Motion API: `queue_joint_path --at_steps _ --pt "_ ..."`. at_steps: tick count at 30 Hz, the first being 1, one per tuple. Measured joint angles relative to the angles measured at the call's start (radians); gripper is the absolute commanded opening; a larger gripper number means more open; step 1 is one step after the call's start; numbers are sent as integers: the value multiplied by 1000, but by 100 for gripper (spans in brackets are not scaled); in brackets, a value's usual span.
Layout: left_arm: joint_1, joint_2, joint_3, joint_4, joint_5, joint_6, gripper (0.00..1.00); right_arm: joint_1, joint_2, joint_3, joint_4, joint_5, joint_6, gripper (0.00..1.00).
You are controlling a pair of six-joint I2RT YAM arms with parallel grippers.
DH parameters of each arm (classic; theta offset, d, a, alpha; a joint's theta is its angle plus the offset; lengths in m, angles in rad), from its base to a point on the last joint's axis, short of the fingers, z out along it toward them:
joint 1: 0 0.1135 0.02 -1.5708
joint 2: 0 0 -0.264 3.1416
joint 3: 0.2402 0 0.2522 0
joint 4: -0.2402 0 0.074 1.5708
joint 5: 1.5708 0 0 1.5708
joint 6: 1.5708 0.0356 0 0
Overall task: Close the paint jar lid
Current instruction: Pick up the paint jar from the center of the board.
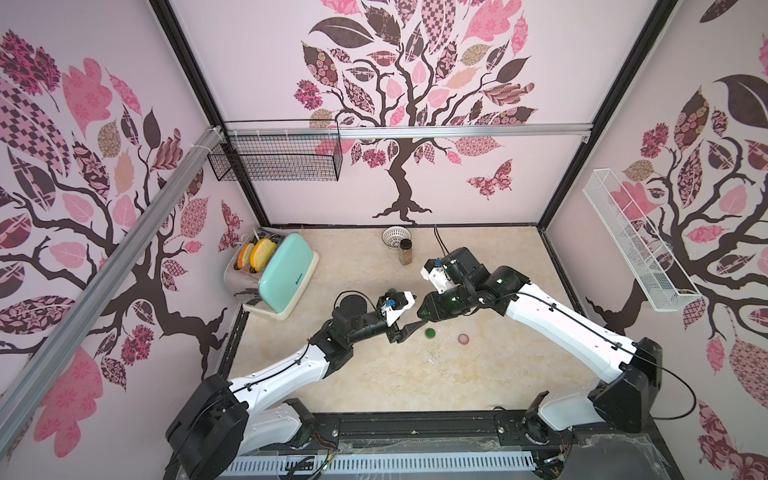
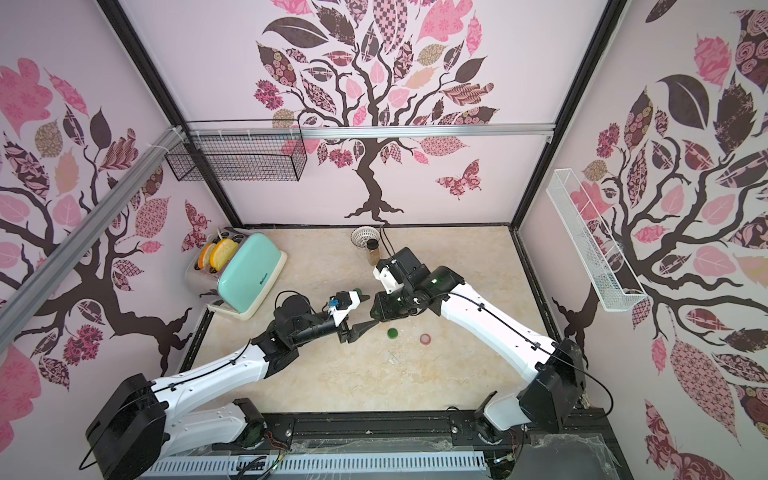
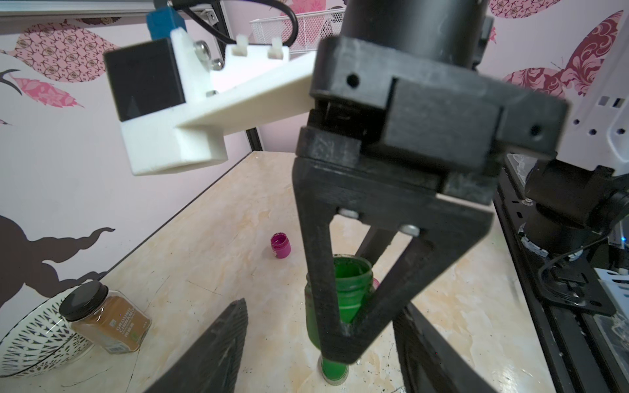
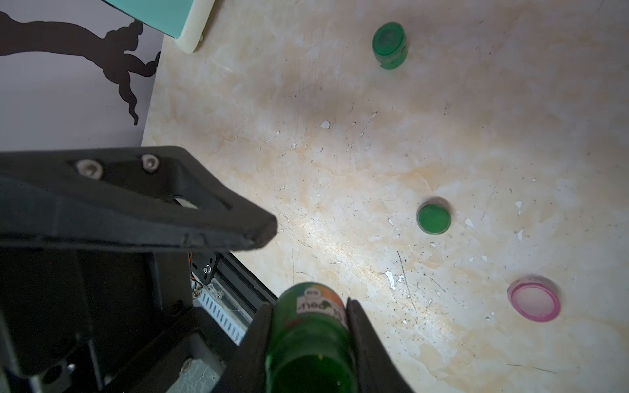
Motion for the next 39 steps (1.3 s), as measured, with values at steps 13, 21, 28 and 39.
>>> queue_joint_path --at_steps 13,21,28,39 --pt "-6 40 30 -57 -2 -6 60 7 0 17 -6 22 5 25" --pt "-8 58 45 -69 -2 -14 56 13 0 17 -6 24 13 25" --pt "-8 67 45 -61 -1 -29 53 18 0 17 -5 26 23 25" --pt "-11 71 45 -37 6 -46 46 19 0 17 3 30 31 25"
